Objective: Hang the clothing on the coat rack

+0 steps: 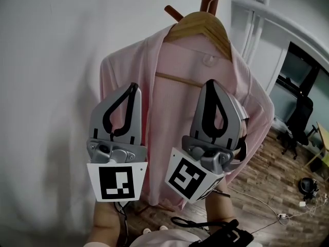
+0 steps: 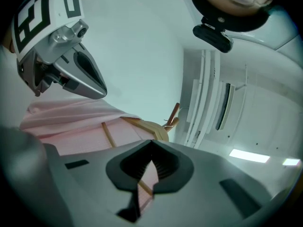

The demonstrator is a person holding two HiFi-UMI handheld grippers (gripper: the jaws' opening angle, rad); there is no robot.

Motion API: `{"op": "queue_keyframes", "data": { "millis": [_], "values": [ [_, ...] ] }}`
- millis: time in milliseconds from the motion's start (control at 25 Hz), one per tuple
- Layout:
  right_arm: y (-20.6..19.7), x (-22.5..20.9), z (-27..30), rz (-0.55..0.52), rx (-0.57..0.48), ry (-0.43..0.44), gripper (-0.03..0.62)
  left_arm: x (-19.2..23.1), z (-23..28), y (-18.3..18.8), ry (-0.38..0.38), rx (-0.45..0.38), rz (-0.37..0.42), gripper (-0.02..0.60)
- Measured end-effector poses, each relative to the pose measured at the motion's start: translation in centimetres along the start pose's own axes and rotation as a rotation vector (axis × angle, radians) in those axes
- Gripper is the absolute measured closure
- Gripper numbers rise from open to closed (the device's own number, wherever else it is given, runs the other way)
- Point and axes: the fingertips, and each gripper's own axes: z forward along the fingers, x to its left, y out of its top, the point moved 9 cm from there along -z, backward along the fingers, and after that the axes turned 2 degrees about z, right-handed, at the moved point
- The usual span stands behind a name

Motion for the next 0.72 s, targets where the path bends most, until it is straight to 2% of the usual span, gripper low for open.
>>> {"op": "queue_keyframes", "data": {
  "millis": [160, 400, 720],
  "values": [
    [-0.4, 1.0, -0.5, 0.019, 0.011, 0.021, 0.572, -0.4, -0.3, -0.9, -0.003, 0.019, 0.014, 0.568],
    [-0.9, 1.3, -1.4, 0.057, -0.011, -0.003, 0.574, -1.0, -0.6, -1.9, 0.002, 0.017, -0.057, 0.568],
    [-0.4, 1.1, -1.5, 0.03, -0.051, -0.032, 0.576, -0.7, -0.5, -2.4, 0.032, 0.019, -0.107, 0.567]
  ]
}}
